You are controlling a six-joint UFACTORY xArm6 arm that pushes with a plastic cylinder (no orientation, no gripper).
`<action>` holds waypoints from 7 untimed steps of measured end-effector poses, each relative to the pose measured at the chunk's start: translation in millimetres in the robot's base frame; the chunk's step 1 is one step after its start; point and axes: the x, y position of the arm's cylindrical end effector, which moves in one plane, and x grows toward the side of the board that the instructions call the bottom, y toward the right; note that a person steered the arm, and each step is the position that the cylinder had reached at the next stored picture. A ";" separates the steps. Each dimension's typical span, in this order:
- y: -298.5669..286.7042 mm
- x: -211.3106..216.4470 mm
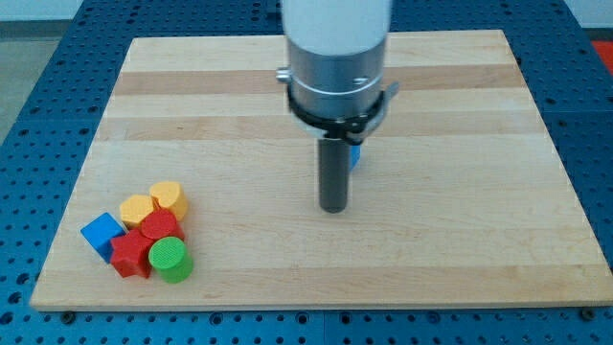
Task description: Move the blue triangle below to the green star
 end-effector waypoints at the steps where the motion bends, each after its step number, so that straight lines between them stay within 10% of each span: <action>1: 2.2 -40.1; 4: -3.7 -94.7; 7: 136.7 -129.2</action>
